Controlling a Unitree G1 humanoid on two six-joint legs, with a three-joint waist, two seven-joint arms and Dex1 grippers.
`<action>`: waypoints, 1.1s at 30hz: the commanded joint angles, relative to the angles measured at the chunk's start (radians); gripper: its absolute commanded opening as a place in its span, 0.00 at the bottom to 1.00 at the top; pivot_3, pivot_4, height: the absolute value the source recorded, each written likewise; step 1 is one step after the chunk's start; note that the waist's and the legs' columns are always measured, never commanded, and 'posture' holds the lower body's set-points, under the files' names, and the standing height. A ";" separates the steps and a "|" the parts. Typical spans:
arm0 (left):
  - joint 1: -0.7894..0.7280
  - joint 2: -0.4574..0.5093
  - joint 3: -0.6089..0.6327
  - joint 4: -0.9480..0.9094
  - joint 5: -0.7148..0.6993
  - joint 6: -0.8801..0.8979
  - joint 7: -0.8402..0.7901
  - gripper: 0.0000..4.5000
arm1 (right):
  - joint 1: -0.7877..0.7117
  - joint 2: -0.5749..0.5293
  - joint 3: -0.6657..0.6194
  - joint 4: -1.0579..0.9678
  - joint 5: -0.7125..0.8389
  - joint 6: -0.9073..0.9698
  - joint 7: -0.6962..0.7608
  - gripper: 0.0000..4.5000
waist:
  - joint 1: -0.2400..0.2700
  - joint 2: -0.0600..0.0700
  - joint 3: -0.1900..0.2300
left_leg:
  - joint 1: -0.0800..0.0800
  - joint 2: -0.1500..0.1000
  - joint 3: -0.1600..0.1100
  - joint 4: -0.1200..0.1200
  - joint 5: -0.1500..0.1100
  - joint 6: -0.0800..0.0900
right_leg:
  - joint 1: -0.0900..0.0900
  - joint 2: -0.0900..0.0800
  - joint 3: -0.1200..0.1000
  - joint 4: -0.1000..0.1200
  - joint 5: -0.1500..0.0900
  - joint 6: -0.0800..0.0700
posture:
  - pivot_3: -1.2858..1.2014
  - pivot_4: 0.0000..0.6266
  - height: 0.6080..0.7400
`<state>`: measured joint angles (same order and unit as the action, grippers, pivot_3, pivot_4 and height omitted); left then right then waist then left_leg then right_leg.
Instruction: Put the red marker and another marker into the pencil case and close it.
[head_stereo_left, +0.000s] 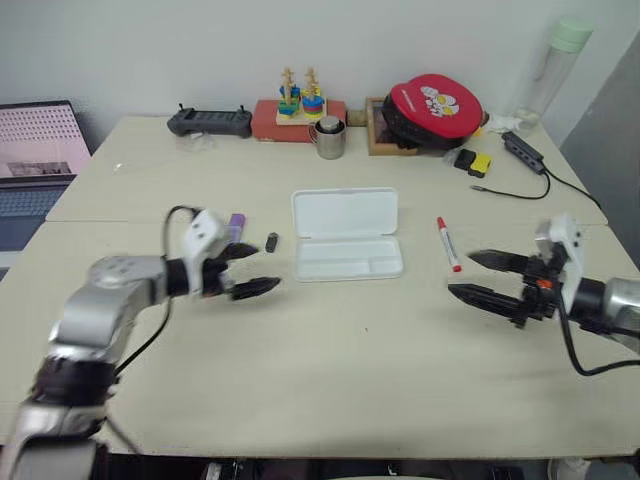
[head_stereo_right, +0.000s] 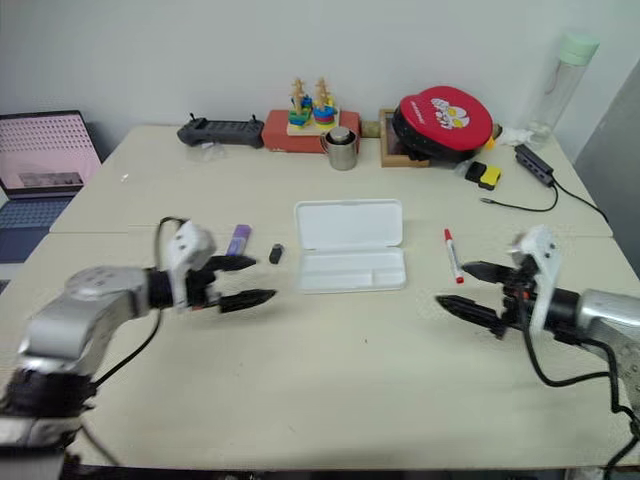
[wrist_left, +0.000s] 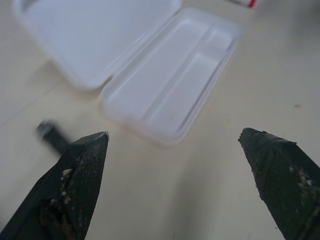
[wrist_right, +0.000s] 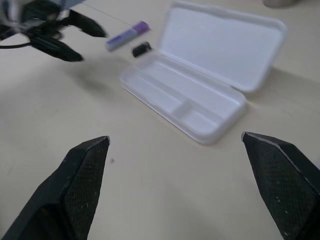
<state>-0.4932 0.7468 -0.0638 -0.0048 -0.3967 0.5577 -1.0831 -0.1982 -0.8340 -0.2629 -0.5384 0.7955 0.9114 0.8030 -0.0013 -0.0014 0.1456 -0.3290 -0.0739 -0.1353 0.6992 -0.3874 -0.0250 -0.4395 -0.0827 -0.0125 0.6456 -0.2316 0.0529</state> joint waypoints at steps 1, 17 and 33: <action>-0.115 -0.081 -0.108 0.082 0.052 -0.034 -0.041 1.00 | -0.081 0.036 0.081 -0.027 -0.030 -0.014 -0.064 0.99 | -0.001 0.000 0.000 | 0.000 -0.001 0.000 0.000 0.000 0.000 | -0.001 0.000 0.000 0.000 0.000 0.000 | 0.52 0.24 1.00; -0.203 -0.239 -0.297 0.349 0.261 -0.219 -0.071 0.82 | -0.132 0.114 0.180 -0.081 -0.095 -0.015 -0.220 1.00 | -0.002 -0.002 0.001 | -0.001 -0.002 0.001 0.001 0.000 0.001 | -0.002 -0.001 0.000 0.000 0.001 0.001 | 0.52 0.24 1.00; -0.254 -0.310 -0.243 0.485 0.302 -0.344 -0.051 0.08 | -0.109 0.126 0.149 -0.104 -0.080 -0.021 -0.244 1.00 | -0.001 -0.002 0.001 | -0.001 -0.002 0.002 0.001 0.001 0.001 | -0.002 -0.001 0.000 0.001 0.001 0.002 | 0.52 0.24 1.00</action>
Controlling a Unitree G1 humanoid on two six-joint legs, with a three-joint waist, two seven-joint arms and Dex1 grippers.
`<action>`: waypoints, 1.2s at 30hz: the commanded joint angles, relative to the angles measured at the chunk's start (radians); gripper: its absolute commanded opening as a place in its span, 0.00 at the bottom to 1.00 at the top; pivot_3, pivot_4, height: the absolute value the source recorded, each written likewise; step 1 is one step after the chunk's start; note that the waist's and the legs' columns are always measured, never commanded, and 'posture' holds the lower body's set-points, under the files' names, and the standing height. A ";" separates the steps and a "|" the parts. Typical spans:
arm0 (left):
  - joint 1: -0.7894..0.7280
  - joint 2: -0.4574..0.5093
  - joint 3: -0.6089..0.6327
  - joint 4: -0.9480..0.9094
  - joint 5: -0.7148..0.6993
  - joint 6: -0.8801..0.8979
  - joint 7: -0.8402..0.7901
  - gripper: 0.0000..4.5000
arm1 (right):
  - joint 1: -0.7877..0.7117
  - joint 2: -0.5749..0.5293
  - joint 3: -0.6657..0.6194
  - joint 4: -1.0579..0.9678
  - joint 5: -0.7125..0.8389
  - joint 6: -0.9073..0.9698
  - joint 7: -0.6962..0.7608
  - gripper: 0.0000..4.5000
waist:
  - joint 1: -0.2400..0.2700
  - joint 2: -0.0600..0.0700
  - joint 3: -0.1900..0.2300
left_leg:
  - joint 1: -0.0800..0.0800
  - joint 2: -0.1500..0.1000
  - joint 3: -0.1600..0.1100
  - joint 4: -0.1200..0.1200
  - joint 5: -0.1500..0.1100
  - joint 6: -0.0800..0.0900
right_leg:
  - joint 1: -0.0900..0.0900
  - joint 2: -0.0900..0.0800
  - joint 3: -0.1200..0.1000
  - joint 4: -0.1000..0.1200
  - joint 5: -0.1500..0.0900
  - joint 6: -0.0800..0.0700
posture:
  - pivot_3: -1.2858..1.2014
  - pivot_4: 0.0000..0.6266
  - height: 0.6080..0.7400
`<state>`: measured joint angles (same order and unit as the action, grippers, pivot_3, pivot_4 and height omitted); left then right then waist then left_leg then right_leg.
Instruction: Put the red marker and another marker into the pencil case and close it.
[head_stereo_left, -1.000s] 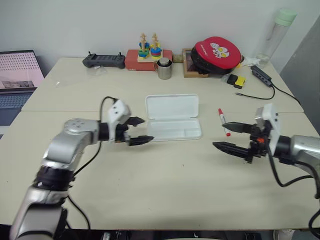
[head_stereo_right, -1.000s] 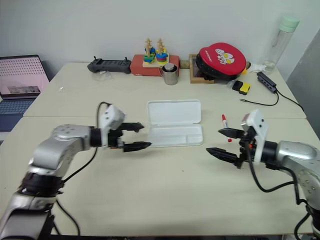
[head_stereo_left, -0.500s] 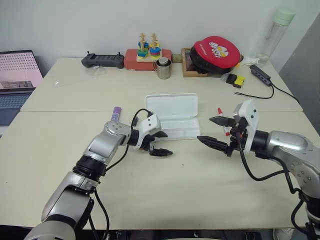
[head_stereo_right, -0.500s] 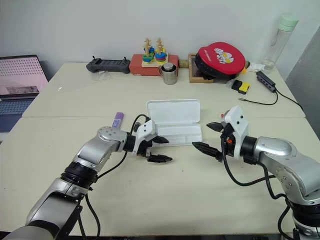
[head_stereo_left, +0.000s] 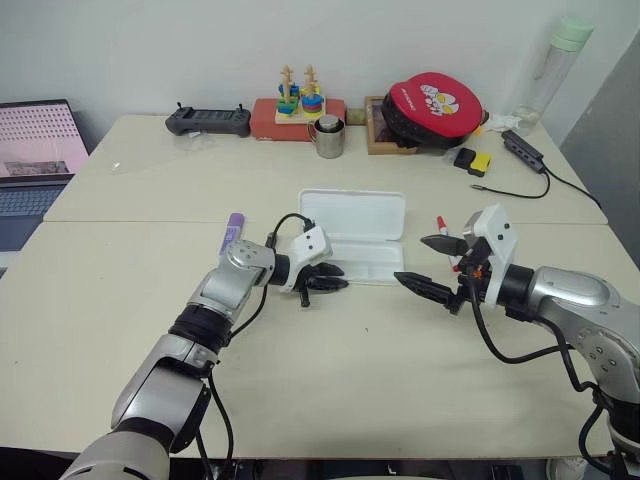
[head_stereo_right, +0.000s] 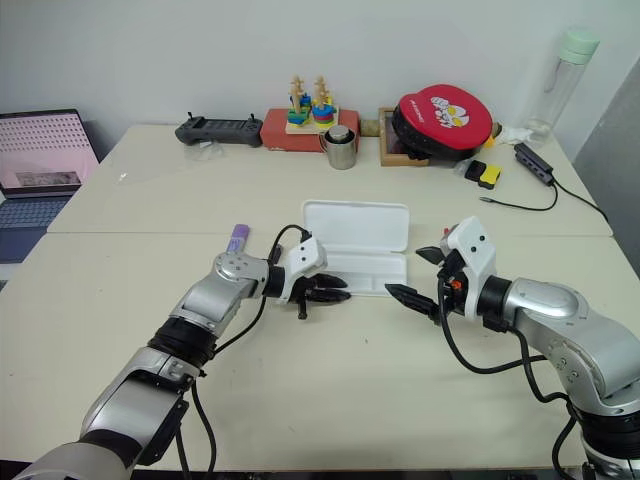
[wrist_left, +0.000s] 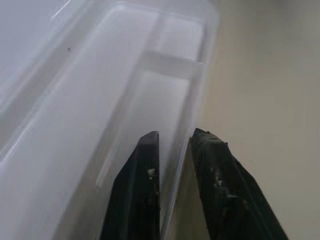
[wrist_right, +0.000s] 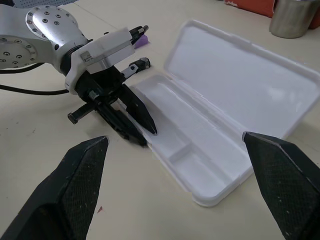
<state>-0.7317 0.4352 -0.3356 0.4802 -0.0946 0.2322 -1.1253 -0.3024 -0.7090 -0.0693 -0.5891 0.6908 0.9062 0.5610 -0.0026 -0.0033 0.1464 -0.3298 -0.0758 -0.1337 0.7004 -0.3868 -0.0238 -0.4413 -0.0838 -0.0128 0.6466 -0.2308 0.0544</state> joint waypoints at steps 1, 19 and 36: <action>-0.010 0.006 0.027 -0.009 -0.005 -0.017 -0.025 0.05 | -0.003 0.000 -0.051 -0.057 0.032 -0.012 0.000 1.00 | 0.000 0.000 0.000 | 0.000 0.000 0.000 0.000 0.000 0.000 | 0.000 0.000 0.000 0.000 0.000 0.000 | 0.52 0.24 1.00; 0.304 0.278 0.014 -0.601 -0.098 0.182 -0.184 0.01 | 0.049 -0.066 -0.095 -0.099 0.111 0.021 0.008 1.00 | 0.003 0.000 0.000 | 0.000 0.000 -0.001 0.000 0.000 0.001 | 0.001 0.000 0.001 -0.001 0.000 0.000 | 0.52 0.24 1.00; 0.214 0.194 0.134 -0.631 -0.245 0.284 -0.116 0.58 | -0.122 0.076 0.043 0.197 -0.187 0.113 -0.293 1.00 | 0.000 0.000 0.000 | 0.000 0.001 0.000 0.000 0.000 0.001 | 0.000 0.000 0.001 0.000 0.000 0.000 | 0.52 0.24 1.00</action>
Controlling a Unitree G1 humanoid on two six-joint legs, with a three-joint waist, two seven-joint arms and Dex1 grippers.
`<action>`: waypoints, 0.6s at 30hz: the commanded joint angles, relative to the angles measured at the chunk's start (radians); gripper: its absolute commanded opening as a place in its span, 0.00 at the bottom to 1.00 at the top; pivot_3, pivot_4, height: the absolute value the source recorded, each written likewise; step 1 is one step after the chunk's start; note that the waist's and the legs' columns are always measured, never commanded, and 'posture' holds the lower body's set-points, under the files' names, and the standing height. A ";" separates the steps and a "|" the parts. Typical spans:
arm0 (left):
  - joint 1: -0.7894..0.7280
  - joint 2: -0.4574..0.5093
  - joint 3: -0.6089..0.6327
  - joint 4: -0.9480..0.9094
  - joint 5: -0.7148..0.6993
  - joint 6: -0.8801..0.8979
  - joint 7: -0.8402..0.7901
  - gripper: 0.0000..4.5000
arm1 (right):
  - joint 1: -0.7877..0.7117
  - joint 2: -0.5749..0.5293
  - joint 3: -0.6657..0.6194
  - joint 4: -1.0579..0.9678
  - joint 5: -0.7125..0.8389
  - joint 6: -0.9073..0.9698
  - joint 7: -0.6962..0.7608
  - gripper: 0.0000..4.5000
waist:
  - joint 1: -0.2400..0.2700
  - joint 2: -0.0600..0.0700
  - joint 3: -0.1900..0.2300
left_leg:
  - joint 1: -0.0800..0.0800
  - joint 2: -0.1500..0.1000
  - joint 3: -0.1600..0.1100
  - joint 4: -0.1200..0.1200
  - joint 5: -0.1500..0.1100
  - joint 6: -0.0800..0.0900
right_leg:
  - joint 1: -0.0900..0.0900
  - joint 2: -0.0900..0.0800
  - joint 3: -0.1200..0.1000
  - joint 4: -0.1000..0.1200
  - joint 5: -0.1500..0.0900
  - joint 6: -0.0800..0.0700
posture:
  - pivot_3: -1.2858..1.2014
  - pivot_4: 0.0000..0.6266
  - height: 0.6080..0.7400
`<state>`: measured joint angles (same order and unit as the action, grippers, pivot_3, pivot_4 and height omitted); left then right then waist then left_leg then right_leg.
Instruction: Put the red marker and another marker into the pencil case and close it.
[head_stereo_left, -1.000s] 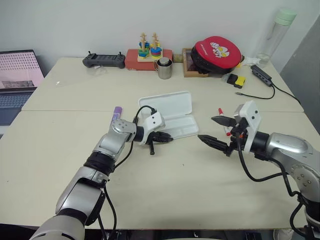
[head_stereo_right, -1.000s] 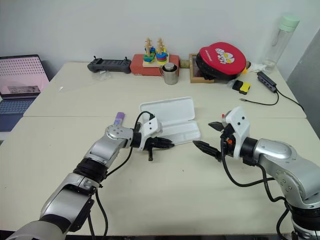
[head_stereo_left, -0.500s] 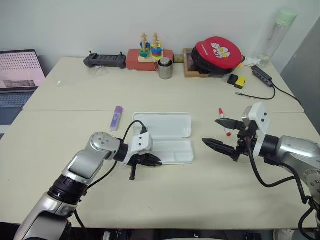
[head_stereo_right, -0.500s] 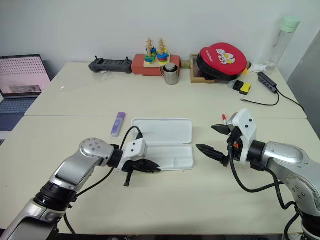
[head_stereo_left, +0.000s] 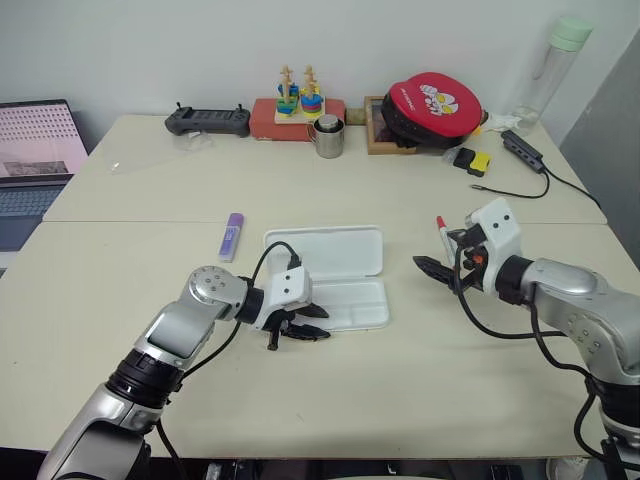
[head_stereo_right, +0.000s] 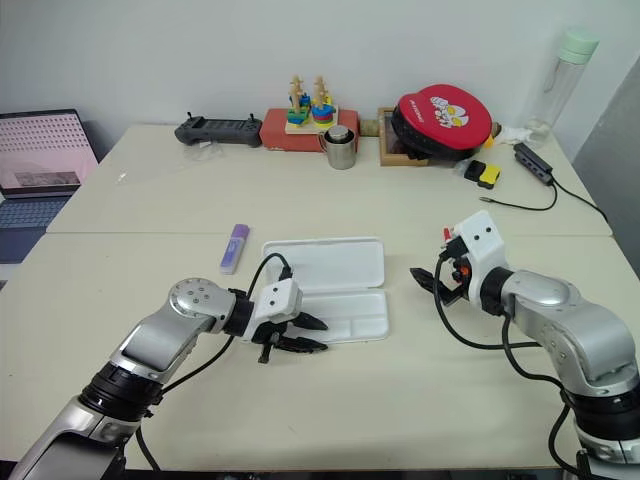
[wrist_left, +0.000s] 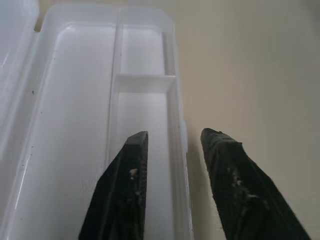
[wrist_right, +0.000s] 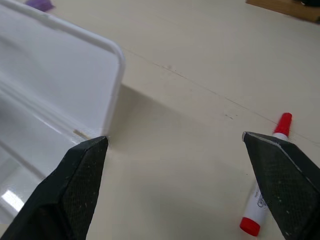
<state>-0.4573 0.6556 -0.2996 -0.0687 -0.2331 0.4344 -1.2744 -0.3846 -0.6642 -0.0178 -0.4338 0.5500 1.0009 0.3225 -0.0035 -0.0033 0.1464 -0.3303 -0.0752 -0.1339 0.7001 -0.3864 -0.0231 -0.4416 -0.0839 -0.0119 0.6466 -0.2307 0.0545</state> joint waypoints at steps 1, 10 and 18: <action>-0.080 -0.045 0.123 -0.091 -0.136 0.109 0.058 0.61 | -0.048 0.049 -0.005 0.073 -0.066 0.018 -0.070 1.00 | 0.001 0.000 0.000 | 0.000 0.000 0.000 0.000 0.000 0.000 | 0.000 0.000 0.000 0.000 0.000 0.000 | 0.52 0.24 1.00; -0.191 -0.189 0.169 -0.080 -0.144 0.150 0.268 0.99 | -0.123 0.166 0.035 0.321 -0.224 -0.003 -0.168 1.00 | -0.012 0.000 0.000 | 0.001 0.000 0.001 0.000 0.000 0.000 | 0.000 0.000 0.001 0.001 0.000 0.000 | 0.52 0.24 1.00; -0.192 -0.195 0.149 -0.069 -0.114 0.103 0.311 1.00 | -0.123 0.213 0.028 0.359 -0.285 0.002 -0.177 0.67 | -0.025 0.000 0.000 | 0.001 0.000 0.001 0.000 0.000 0.000 | 0.000 0.000 0.001 0.001 0.000 0.000 | 0.52 0.24 1.00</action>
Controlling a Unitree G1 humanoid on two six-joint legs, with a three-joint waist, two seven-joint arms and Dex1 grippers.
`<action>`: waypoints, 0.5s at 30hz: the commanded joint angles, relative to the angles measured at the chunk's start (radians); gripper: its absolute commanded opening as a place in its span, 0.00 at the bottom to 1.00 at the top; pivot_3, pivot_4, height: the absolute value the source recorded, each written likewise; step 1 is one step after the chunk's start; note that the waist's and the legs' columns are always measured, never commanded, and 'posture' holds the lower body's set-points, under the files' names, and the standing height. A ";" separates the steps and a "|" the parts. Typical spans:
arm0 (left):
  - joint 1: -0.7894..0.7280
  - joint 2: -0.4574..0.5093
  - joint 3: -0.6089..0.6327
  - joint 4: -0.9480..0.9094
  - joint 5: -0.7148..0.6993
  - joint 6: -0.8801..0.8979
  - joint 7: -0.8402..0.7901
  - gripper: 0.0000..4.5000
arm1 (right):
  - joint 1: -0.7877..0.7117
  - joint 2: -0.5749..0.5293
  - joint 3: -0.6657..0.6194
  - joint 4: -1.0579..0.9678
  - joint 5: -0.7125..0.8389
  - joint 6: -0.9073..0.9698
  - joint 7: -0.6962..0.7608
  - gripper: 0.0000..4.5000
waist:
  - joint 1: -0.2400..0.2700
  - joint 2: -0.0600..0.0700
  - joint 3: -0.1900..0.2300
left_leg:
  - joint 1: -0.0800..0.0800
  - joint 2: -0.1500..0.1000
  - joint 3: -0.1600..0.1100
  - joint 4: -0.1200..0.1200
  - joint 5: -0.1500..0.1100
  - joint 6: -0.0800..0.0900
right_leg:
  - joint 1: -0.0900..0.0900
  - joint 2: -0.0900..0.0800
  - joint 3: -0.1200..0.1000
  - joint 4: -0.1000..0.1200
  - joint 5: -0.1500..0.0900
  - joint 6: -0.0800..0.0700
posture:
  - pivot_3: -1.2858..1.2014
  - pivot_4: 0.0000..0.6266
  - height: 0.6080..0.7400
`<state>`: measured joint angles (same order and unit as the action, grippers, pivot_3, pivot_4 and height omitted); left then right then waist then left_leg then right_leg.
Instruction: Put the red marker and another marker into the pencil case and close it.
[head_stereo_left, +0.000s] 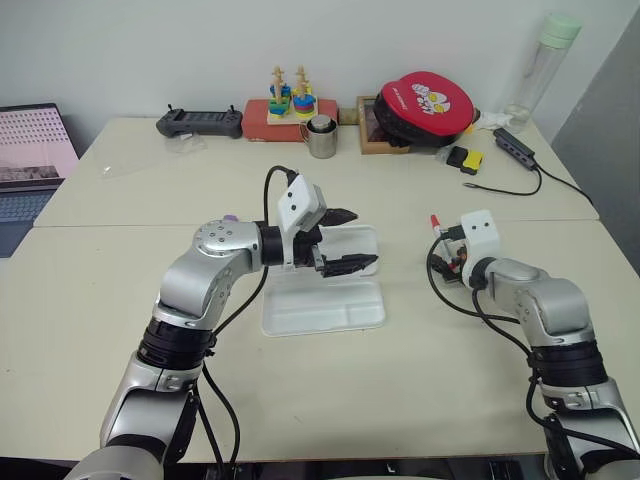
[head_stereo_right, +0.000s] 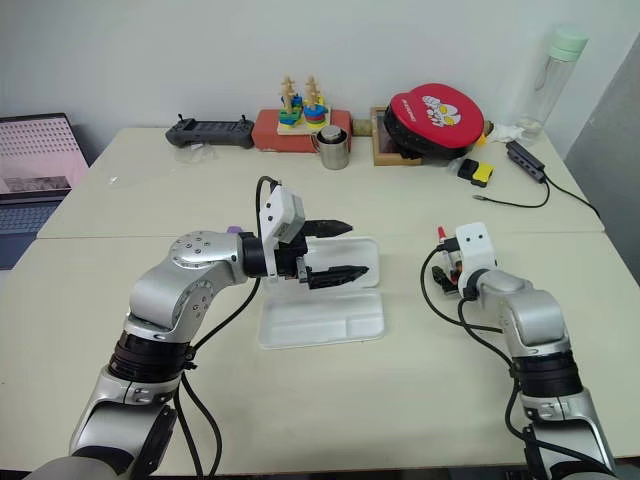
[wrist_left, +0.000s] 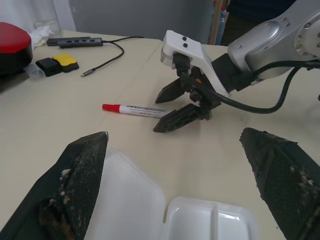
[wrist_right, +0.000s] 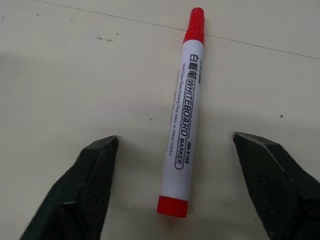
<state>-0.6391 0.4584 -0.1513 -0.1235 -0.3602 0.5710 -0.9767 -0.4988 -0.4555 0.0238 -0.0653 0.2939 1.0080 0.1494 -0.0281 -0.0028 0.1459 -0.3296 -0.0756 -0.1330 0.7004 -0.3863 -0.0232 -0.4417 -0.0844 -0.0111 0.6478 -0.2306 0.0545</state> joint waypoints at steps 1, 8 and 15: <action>-0.010 -0.001 0.001 -0.012 0.014 -0.038 0.016 1.00 | -0.008 0.007 -0.014 -0.012 -0.032 -0.003 -0.003 0.63 | 0.000 0.000 0.000 | 0.000 0.000 0.000 0.000 0.000 0.000 | 0.000 0.000 0.000 0.000 0.000 0.000 | 0.52 0.24 1.00; -0.009 -0.011 -0.002 -0.002 0.014 -0.057 0.023 1.00 | -0.010 0.014 -0.032 -0.027 -0.034 0.008 -0.003 0.29 | 0.000 0.000 0.000 | 0.000 0.000 0.000 0.000 0.000 0.000 | 0.000 0.000 0.000 0.000 0.000 0.000 | 0.52 0.24 1.00; 0.042 0.031 0.059 -0.054 -0.038 -0.042 0.007 1.00 | -0.057 -0.036 -0.091 -0.137 0.050 -0.165 0.187 0.07 | -0.003 0.000 0.000 | 0.000 0.000 0.000 0.000 0.000 0.000 | 0.000 0.000 0.000 0.000 0.000 0.000 | 0.52 0.24 1.00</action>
<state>-0.6065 0.4665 -0.1426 -0.1243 -0.3630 0.5341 -0.9620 -0.5086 -0.4662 -0.0234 -0.1001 0.2999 0.9356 0.2443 -0.0308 -0.0024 0.1460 -0.3297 -0.0757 -0.1325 0.7000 -0.3863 -0.0232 -0.4424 -0.0844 -0.0112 0.6478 -0.2306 0.0545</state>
